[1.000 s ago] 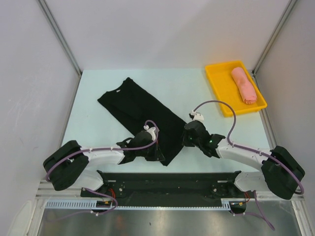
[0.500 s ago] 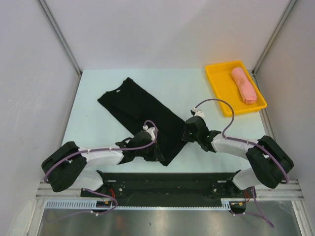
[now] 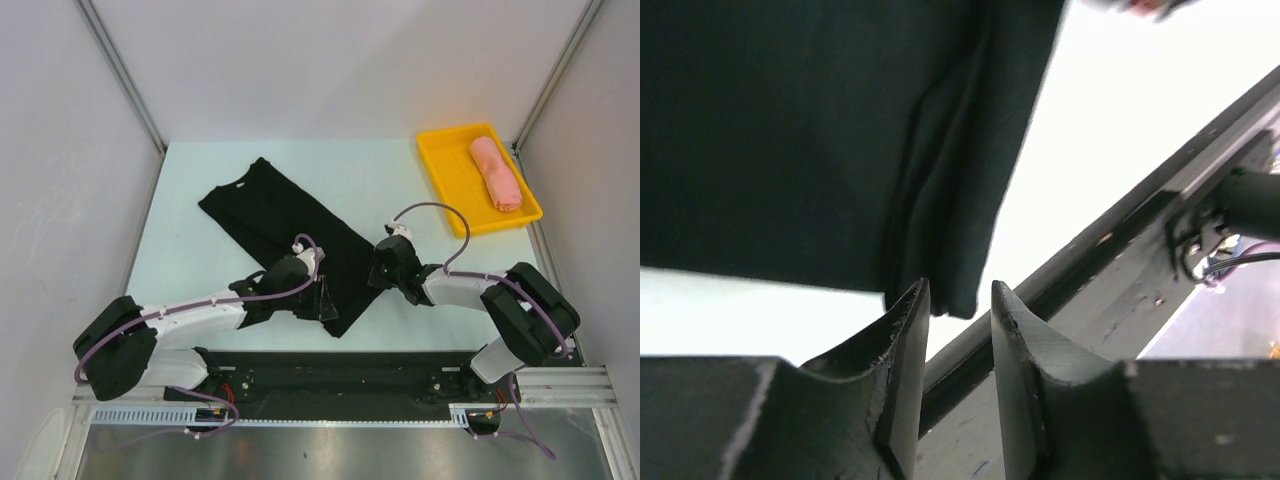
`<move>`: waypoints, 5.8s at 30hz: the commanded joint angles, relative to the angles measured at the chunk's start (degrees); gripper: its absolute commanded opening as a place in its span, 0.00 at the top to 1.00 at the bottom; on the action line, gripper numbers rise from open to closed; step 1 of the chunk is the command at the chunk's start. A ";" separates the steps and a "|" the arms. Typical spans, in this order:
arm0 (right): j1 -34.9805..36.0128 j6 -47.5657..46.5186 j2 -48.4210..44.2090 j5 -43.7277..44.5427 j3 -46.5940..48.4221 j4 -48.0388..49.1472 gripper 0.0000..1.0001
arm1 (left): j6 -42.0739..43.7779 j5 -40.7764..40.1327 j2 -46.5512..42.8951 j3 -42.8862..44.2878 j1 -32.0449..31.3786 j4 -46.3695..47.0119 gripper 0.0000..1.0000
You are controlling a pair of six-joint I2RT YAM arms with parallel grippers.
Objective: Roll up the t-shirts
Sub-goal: Roll the T-shirt to the center of the board.
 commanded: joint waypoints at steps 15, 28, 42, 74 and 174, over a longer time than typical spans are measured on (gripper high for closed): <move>-0.66 0.66 2.87 -0.79 1.26 2.87 0.83 | 6.48 -1.77 15.98 19.22 -1.09 -1.36 0.64; -1.19 0.49 2.17 -1.14 1.26 2.43 0.84 | 6.48 -2.74 22.68 20.90 -2.23 -0.22 0.78; -3.04 -2.94 -12.94 3.95 2.84 -8.29 0.72 | 6.83 -8.10 25.22 22.65 -2.23 -3.47 1.00; -7.70 -3.73 -8.00 4.03 6.97 -15.76 0.68 | 7.89 -9.42 21.36 17.91 -2.41 -2.59 1.00; -16.22 8.13 0.76 -6.33 -4.73 2.00 0.55 | 9.29 -28.49 16.26 18.00 -14.63 -18.85 0.99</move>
